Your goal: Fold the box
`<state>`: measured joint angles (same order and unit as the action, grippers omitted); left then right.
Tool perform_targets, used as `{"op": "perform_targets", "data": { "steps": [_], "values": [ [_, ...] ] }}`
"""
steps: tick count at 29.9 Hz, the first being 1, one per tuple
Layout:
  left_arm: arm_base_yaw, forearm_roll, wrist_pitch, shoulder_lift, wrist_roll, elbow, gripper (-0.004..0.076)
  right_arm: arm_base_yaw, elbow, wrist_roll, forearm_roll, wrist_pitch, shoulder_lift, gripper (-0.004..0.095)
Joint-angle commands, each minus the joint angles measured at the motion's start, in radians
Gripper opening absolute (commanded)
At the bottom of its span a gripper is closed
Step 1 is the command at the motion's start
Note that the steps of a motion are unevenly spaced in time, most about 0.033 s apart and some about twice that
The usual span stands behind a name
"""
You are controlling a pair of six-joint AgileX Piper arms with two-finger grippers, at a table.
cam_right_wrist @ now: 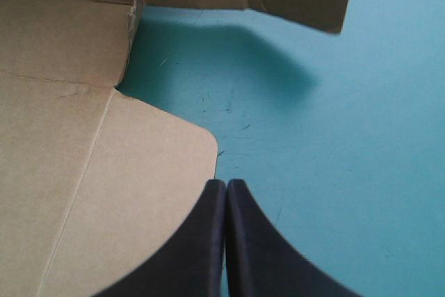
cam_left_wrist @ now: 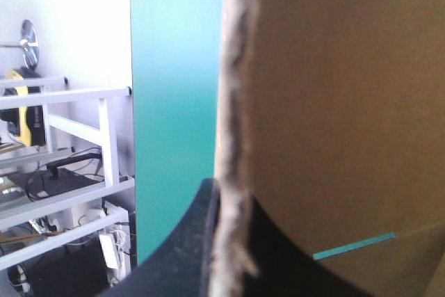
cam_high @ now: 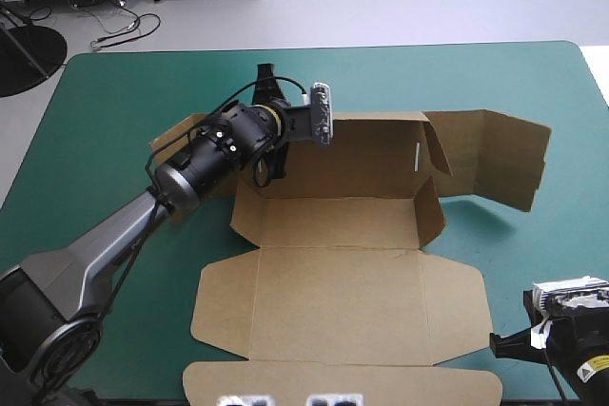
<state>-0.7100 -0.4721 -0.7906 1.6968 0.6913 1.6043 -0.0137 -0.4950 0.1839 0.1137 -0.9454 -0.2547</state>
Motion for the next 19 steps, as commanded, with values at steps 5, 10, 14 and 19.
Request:
{"op": "perform_targets", "data": {
  "steps": [5, 10, 14, 19],
  "values": [
    [-0.119, -0.155, 0.038, -0.053, -0.199, 0.038, -0.001, 0.002, -0.03, -0.008, -0.026, 0.081, -0.009, -0.002],
    [-0.161, -0.332, 0.043, -0.053, -0.404, -0.033, -0.001, 0.002, -0.032, -0.08, -0.026, 0.153, -0.009, -0.002],
    [-0.207, -0.559, 0.024, -0.055, -0.602, -0.126, -0.001, 0.002, -0.045, -0.132, -0.035, 0.193, -0.01, -0.0019],
    [-0.273, -0.728, 0.011, -0.072, -0.802, -0.237, -0.001, 0.002, -0.112, -0.217, -0.098, 0.207, -0.055, -0.0019]
  ]
}}
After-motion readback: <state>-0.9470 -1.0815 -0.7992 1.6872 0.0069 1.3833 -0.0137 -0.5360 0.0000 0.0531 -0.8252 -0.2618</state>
